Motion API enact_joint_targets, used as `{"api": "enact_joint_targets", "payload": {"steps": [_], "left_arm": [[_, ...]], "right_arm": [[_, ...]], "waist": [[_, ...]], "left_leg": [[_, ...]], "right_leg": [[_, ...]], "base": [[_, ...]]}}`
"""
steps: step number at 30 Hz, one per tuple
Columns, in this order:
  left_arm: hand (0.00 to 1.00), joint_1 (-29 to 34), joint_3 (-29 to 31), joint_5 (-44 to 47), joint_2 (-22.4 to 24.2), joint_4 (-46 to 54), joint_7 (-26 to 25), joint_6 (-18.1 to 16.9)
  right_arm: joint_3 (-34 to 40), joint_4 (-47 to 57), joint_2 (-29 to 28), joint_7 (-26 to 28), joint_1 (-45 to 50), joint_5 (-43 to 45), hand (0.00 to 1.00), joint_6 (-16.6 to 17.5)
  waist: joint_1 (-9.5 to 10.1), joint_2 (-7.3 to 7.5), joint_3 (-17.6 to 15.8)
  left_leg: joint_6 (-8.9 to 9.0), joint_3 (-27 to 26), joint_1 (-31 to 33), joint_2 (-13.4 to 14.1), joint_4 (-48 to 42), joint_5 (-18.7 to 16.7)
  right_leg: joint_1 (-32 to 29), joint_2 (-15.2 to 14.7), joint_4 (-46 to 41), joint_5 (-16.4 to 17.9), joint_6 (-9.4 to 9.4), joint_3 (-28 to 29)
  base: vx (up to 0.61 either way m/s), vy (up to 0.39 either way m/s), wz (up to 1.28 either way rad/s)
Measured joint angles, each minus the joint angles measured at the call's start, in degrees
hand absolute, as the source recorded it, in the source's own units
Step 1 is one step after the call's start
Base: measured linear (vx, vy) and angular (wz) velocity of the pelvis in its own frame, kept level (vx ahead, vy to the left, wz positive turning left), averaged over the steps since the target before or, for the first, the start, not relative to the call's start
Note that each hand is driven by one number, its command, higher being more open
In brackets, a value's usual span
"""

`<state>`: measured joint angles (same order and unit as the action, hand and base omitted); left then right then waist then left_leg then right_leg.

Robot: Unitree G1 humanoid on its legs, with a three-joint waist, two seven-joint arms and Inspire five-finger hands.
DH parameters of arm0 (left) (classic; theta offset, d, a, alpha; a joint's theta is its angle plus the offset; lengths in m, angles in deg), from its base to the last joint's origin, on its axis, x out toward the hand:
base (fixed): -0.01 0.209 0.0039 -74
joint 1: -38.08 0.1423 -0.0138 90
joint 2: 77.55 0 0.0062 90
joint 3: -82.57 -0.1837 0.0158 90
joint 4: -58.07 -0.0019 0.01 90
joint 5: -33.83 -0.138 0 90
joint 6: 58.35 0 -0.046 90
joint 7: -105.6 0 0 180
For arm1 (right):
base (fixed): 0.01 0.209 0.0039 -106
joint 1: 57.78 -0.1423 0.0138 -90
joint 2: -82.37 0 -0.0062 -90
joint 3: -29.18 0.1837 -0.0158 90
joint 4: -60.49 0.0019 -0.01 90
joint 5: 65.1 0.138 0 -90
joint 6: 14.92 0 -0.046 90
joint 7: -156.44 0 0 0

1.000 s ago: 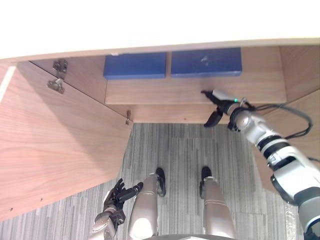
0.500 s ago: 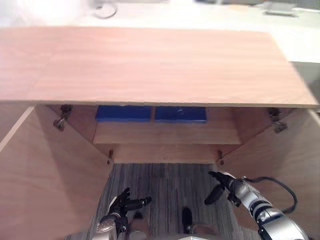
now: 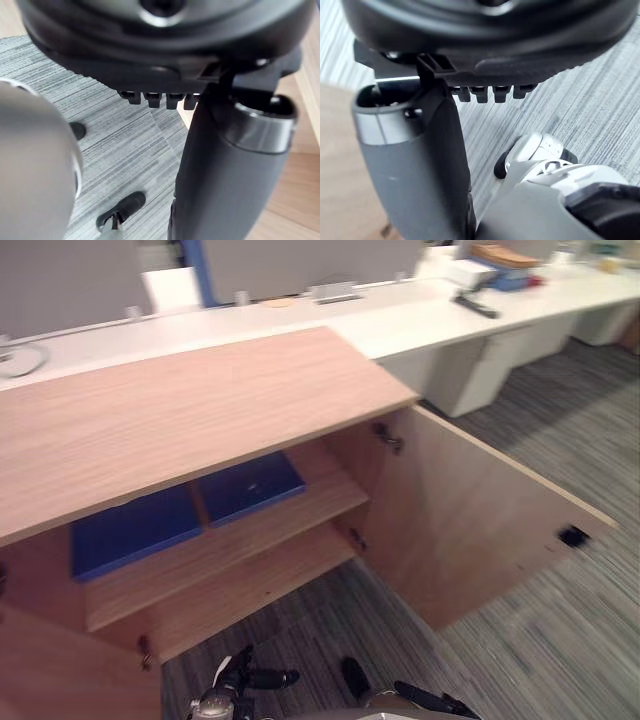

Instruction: Walk over to the cabinet, pick up the folder, carry it to the office cabinet, place the folder inside the office cabinet, then close the office cabinet door

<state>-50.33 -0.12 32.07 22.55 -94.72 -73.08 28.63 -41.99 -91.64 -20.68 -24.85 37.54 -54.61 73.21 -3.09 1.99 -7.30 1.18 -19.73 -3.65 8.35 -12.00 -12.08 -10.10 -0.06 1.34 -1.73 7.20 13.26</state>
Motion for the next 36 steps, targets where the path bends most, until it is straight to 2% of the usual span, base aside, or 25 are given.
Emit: {"api": "enact_joint_targets", "payload": {"steps": [1,2,3,4,5,6,7,8,9,11,12,16,23,28,36], "left_arm": [[1.00,0.5,1.5,0.0,0.7,0.0,-0.3,0.0],[1.00,0.7,2.4,0.2,0.9,0.0,-0.4,0.1],[1.00,0.9,3.5,0.2,1.2,0.0,-1.0,0.1],[1.00,1.0,3.9,0.1,1.2,0.0,-1.2,0.1],[1.00,1.2,4.9,0.1,1.2,0.0,-1.5,0.1],[1.00,1.6,5.4,0.1,0.9,0.0,-1.7,0.1],[1.00,1.9,5.4,0.0,-0.2,-0.2,-2.0,0.1],[1.00,1.9,5.4,0.0,-0.3,-0.9,-2.1,0.1],[1.00,1.7,5.1,0.0,0.7,-2.2,-2.1,0.1],[1.00,2.3,5.1,0.0,1.7,-2.5,-2.0,0.1],[1.00,2.4,4.8,-0.1,1.8,-2.6,-2.0,0.1],[1.00,1.6,2.9,-0.3,1.8,-2.5,-2.2,0.0],[1.00,1.8,-1.0,-1.9,1.4,-2.3,-3.7,-0.1],[1.00,1.6,-2.6,-5.1,0.4,-2.1,-4.1,-0.2],[1.00,2.7,-2.3,-8.0,-1.7,-2.7,-4.8,-0.2]], "right_arm": [[0.3,0.9,-0.1,-0.7,-0.1,1.0,1.00,0.3],[0.3,1.2,-0.1,-0.9,0.2,1.1,1.00,0.3],[0.5,1.8,-0.3,-1.6,0.9,1.2,1.00,0.4],[0.6,2.0,-0.3,-1.9,1.3,1.3,1.00,0.6],[0.6,2.8,-0.3,-2.2,1.9,1.2,1.00,0.6],[0.4,3.1,-0.6,-2.3,2.0,1.0,1.00,0.6],[0.3,3.1,-1.3,-2.3,2.0,1.0,1.00,0.6],[0.4,2.9,-1.3,-2.2,1.9,1.0,1.00,0.6],[1.2,2.6,-0.2,-2.1,1.8,0.9,1.00,0.6],[1.5,1.5,1.2,-2.3,1.7,0.9,1.00,0.6],[1.5,1.2,1.7,-2.4,1.7,0.9,1.00,0.6],[1.3,3.8,2.2,-3.2,1.6,0.8,1.00,0.8],[-2.6,18.0,2.1,-6.0,2.0,-6.6,1.00,1.8],[-2.6,20.8,4.5,-7.2,-1.7,-8.4,1.00,3.0],[-4.5,20.5,10.0,-9.0,-10.4,-5.9,1.00,3.3]], "waist": [[0.24,-0.45,-0.4],[0.16,-0.57,-0.4],[0.12,-0.79,-0.3],[0.09,-0.77,-0.3],[0.06,-0.57,-0.1],[0.03,0.06,0.4],[0.11,1.37,1.6],[0.17,1.25,2.0],[0.07,-0.70,2.8],[0.47,-2.43,3.7],[0.42,-2.86,4.1],[0.02,-2.71,4.8],[-0.31,-1.52,5.3],[-0.15,-2.08,5.7],[0.32,-2.69,5.8]], "left_leg": [[0.56,-4.5,-0.5,2.2,-0.7,0.5],[0.61,-5.9,-0.9,3.1,-1.1,0.5],[0.87,-8.0,-2.1,4.6,-1.6,0.7],[1.12,-9.1,-2.8,5.1,-1.7,0.8],[1.74,-11.0,-4.0,5.7,-1.6,1.1],[3.06,-12.8,-4.7,5.8,-1.1,1.5],[4.63,-14.0,-4.9,5.2,0.1,2.4],[5.41,-14.0,-5.1,4.9,1.2,3.0],[5.11,-11.2,-5.0,4.6,4.3,4.5],[5.36,-7.5,-5.8,4.9,7.2,5.2],[4.92,-6.8,-6.6,5.5,8.4,5.9],[5.09,-6.2,-6.8,6.3,9.9,7.2],[5.86,-6.6,-6.2,4.9,10.4,7.6],[5.75,-5.9,-5.2,3.5,10.6,7.7],[5.60,-4.0,-4.0,3.1,11.1,8.4]], "right_leg": [[-3.5,-1.3,-9.4,-0.3,-2.32,-10.8],[-4.4,-1.9,-14.3,0.0,-2.33,-14.5],[-4.3,-3.5,-21.8,2.2,-3.17,-18.8],[-3.4,-4.6,-24.3,3.1,-3.76,-20.0],[-1.0,-7.2,-26.6,4.3,-4.73,-21.6],[1.2,-9.3,-25.4,5.5,-7.60,-22.2],[2.5,-9.5,-20.7,7.1,-11.98,-22.5],[3.1,-8.8,-18.2,7.6,-13.07,-22.7],[3.7,-6.2,-15.5,6.0,-11.80,-22.3],[4.6,-3.5,-12.3,4.4,-10.58,-21.3],[5.2,-2.2,-11.5,4.2,-10.26,-21.2],[5.1,-0.1,-10.4,3.6,-9.04,-20.8],[4.8,-0.7,-7.5,1.1,-9.62,-19.1],[5.4,-1.9,-4.1,-1.3,-10.25,-18.8],[7.2,-2.0,1.0,-4.4,-10.00,-20.2]], "base": [[-0.13,0.133,-1.67],[-0.08,0.077,-1.44],[-0.01,-0.007,-0.87],[0.03,-0.066,-0.98],[0.04,-0.137,-0.91],[0.06,-0.227,-1.08],[0.06,-0.228,-0.84],[0.07,-0.236,-0.64],[0.04,-0.159,-0.43],[0.01,-0.131,-0.45],[0.00,-0.151,-0.35],[-0.02,-0.087,-0.12],[-0.03,0.046,-0.09],[-0.02,0.051,-0.01],[-0.04,-0.005,0.09]]}}
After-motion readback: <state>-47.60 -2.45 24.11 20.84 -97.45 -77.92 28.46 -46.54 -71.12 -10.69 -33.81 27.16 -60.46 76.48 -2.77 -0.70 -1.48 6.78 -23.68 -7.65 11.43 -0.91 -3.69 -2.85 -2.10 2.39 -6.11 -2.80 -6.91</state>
